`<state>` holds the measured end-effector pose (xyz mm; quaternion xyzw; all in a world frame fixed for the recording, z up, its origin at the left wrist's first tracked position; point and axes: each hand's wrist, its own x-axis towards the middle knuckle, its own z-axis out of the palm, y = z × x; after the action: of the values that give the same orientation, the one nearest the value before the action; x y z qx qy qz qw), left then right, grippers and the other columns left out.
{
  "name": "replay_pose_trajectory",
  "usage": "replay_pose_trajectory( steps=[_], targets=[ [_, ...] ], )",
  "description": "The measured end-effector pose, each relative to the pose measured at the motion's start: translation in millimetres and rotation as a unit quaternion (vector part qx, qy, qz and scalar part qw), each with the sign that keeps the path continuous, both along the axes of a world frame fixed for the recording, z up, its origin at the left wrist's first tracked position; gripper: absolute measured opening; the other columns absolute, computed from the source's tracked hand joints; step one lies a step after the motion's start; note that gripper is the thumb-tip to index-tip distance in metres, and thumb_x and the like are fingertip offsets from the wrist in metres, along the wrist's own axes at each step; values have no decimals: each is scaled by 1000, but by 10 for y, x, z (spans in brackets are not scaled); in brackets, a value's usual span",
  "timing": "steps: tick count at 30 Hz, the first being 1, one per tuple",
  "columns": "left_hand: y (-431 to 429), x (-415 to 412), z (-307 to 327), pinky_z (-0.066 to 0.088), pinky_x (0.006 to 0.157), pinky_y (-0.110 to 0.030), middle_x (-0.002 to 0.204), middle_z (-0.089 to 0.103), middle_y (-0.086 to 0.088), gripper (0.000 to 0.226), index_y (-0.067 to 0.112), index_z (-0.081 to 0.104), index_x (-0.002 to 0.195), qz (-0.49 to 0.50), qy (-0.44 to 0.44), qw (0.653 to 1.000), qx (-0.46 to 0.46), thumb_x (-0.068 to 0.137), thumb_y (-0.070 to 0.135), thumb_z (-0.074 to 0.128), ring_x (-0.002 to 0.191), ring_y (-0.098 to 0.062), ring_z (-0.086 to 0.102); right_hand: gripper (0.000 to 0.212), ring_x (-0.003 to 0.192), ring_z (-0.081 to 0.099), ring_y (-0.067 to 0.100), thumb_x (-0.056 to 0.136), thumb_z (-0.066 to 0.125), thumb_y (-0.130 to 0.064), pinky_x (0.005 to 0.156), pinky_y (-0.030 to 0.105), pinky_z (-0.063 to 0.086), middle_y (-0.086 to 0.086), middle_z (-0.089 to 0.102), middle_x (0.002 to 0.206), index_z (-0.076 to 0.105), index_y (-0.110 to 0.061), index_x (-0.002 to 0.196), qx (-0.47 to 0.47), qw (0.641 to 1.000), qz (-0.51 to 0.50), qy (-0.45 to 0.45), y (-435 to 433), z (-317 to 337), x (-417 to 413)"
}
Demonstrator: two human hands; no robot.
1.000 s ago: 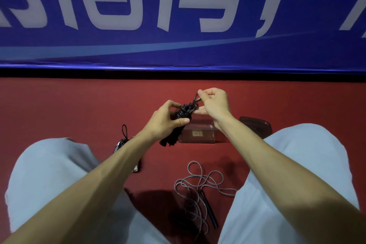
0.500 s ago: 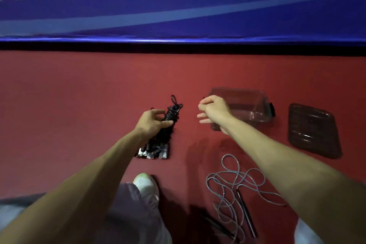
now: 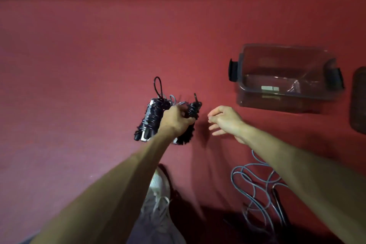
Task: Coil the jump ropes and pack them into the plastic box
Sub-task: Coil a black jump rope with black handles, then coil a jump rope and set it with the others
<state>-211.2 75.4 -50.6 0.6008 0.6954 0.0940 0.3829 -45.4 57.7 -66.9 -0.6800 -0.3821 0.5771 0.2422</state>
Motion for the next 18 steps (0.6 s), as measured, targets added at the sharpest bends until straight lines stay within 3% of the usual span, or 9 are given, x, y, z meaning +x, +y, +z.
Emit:
replay_pose_trajectory(
  steps=[4, 7, 10, 14, 18],
  targets=[
    [59, 135, -397, 51, 88, -38, 113, 66, -17, 47, 12, 58, 122, 13, 103, 994, -20, 83, 35, 70, 107, -37, 63, 11, 84, 66, 25, 94, 51, -3, 70, 36, 58, 10, 62, 91, 58, -11, 94, -41, 999, 0, 2, -65, -316, 204],
    [22, 153, -563, 43, 96, -44, 131, 52, -23, 59, 3, 39, 138, -17, 171, 985, -18, 91, 27, 64, 119, -43, 54, 12, 81, 66, 24, 95, 52, -4, 68, 35, 58, 10, 61, 92, 58, -13, 89, -61, 998, 9, 8, -143, -465, 399],
    [-18, 248, -576, 42, 93, -50, 139, 38, -20, 46, 3, 38, 133, -41, 194, 980, 25, 92, 10, 56, 119, -44, 52, 10, 80, 66, 25, 97, 52, -6, 66, 34, 58, 10, 61, 92, 58, -12, 90, -69, 997, 13, 13, -227, -511, 619],
    [-174, 487, -484, 50, 84, -48, 129, 39, -17, 37, 7, 49, 123, -86, 150, 984, 35, 88, 12, 58, 108, -40, 55, 6, 83, 66, 27, 97, 53, -8, 68, 35, 58, 10, 62, 90, 57, -11, 95, -70, 998, 1, 0, -367, -462, 889],
    [-479, 834, -404, 45, 95, -37, 126, 40, -15, 39, 11, 56, 124, -164, 77, 983, -5, 86, 15, 62, 103, -34, 58, 5, 80, 65, 25, 98, 52, -9, 67, 35, 57, 11, 60, 91, 56, -10, 95, -62, 998, 5, -31, -580, -337, 1148]
  ],
)
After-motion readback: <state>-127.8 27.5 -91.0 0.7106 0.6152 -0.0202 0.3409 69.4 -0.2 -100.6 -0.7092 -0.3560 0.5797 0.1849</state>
